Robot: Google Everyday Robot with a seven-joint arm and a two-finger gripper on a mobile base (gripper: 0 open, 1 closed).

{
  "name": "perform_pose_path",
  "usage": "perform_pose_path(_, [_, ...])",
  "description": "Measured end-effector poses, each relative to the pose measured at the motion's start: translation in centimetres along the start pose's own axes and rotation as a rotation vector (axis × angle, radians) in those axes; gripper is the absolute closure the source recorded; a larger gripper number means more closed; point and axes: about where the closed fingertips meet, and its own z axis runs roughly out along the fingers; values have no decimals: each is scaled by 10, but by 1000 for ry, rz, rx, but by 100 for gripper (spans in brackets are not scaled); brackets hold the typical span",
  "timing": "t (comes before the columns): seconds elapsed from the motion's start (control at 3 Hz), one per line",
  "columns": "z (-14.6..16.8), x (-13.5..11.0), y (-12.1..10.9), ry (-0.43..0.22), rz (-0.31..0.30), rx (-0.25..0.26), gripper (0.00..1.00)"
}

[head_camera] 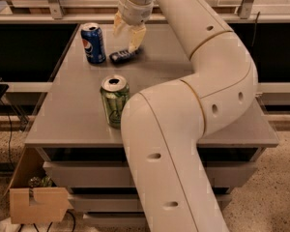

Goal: Move rxbar blueberry near pepsi can

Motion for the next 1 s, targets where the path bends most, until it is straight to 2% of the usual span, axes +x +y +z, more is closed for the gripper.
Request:
perform_pose_path(0.33, [1, 2, 1, 0, 14, -3, 0])
perform_pose_path(1.0, [3, 1, 0, -7, 10, -8, 0])
